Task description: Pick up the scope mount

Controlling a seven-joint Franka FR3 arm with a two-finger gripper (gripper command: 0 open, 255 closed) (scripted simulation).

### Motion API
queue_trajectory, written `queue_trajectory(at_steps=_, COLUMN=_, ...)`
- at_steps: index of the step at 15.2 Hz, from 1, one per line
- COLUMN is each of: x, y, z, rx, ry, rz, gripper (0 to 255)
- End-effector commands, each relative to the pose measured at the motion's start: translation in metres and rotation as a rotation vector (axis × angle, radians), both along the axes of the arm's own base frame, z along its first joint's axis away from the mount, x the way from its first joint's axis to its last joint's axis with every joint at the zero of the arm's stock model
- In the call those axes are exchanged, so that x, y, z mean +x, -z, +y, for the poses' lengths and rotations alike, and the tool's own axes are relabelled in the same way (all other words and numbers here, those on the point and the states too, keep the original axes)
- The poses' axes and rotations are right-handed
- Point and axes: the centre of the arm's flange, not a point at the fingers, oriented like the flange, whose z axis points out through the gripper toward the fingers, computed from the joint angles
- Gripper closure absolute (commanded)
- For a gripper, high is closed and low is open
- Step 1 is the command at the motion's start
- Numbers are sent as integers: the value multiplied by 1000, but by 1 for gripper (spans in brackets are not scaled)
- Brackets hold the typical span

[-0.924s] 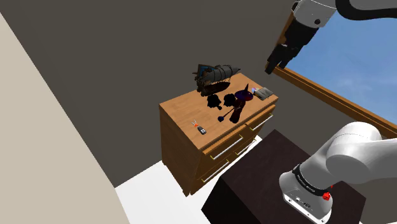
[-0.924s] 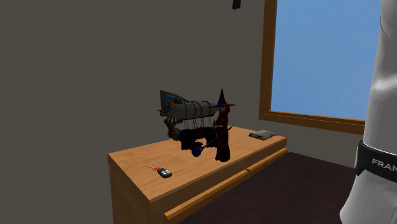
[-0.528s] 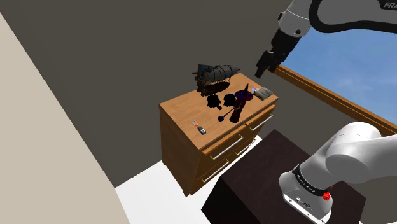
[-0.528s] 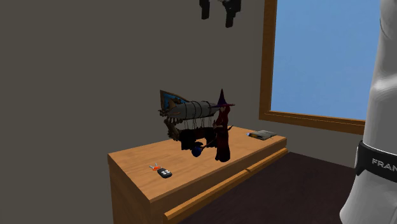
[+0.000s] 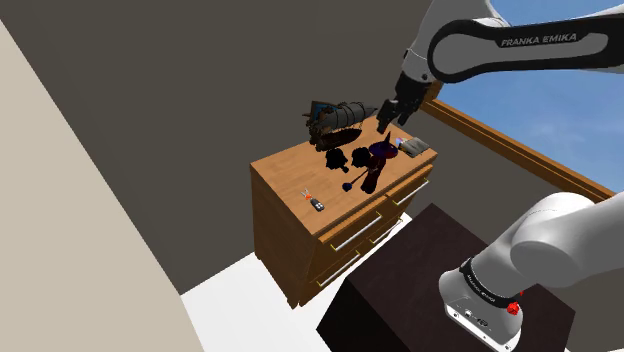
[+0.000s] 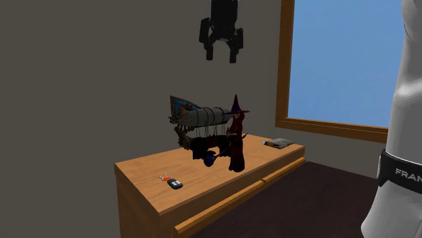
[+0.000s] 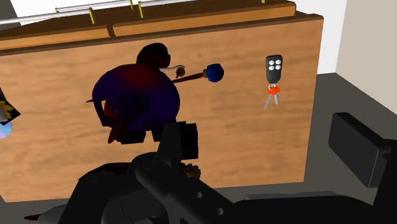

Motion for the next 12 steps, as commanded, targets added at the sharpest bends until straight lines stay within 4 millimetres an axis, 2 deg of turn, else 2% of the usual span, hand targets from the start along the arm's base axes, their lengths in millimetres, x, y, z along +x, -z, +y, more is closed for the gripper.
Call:
queue_trajectory(at_steps=1, x=18, y=22, z=-4, rx=-4, ry=3, rz=4, gripper=0)
queue_trajectory(at_steps=12, x=105, y=135, z=-38, rx=-23, ry=19, rz=28, gripper=0)
